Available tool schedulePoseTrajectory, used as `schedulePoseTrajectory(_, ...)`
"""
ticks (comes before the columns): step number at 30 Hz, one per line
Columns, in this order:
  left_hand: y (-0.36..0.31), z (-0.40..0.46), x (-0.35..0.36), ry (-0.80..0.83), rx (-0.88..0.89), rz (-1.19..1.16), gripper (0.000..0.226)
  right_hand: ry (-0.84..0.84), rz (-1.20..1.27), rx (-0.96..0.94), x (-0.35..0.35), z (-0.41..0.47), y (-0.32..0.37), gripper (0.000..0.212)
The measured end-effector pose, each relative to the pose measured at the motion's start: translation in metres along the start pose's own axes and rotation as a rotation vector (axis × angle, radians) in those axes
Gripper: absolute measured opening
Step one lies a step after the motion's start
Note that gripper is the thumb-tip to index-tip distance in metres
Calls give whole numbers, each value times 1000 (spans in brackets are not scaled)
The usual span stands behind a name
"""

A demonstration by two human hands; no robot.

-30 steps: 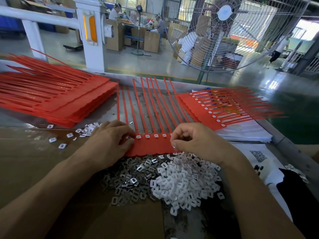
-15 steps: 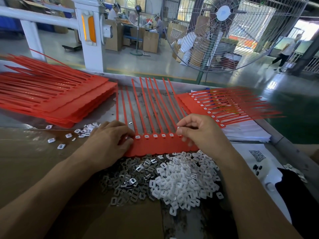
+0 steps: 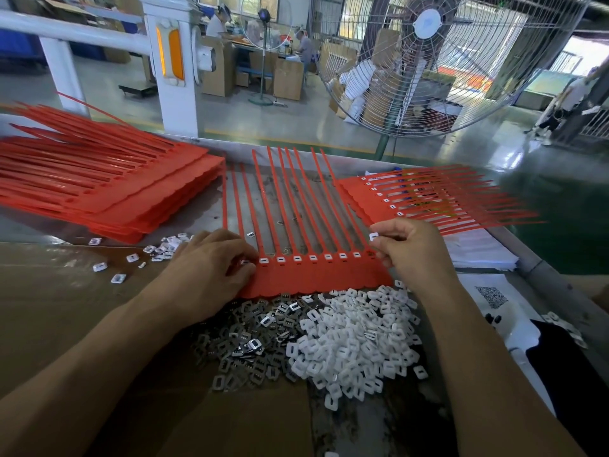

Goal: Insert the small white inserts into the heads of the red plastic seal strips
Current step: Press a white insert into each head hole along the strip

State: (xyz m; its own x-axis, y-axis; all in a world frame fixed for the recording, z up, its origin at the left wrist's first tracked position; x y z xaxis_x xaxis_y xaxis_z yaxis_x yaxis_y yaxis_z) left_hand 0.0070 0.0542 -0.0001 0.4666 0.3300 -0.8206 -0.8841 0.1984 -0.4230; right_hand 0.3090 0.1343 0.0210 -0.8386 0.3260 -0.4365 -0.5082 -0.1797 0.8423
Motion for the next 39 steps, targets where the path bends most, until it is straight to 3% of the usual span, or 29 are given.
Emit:
schedulePoseTrajectory(6,1,1,1,11,-11,1,28,-23,-90,12,-6,2,-10,16)
schedulePoseTrajectory(25,-1,0,-1,7,-10,-2,29,58,-251,7,7,5,-20,19)
schedulePoseTrajectory(32,-3,0,-2,4,-19,0,28,62,-259,15,6,2,-19,32)
schedulePoseTrajectory(39,-3,-1,-2,15,-21,6,29,19,-336,-26,-1,1,-15,16)
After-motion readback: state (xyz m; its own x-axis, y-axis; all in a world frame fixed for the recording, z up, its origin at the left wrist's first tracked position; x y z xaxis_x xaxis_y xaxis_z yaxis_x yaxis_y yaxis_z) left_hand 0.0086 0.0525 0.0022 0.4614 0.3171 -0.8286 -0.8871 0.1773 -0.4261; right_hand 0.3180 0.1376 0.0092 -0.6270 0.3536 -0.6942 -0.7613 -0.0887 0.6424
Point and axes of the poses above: each hand's wrist, its own z-axis towards the middle knuckle, its own x-axis out of the palm, y = z × x, the point moved 9 cm from there along z, towards the middle knuckle, and after that the axes turned 10 degrees about -y, right-handed, at the moved point
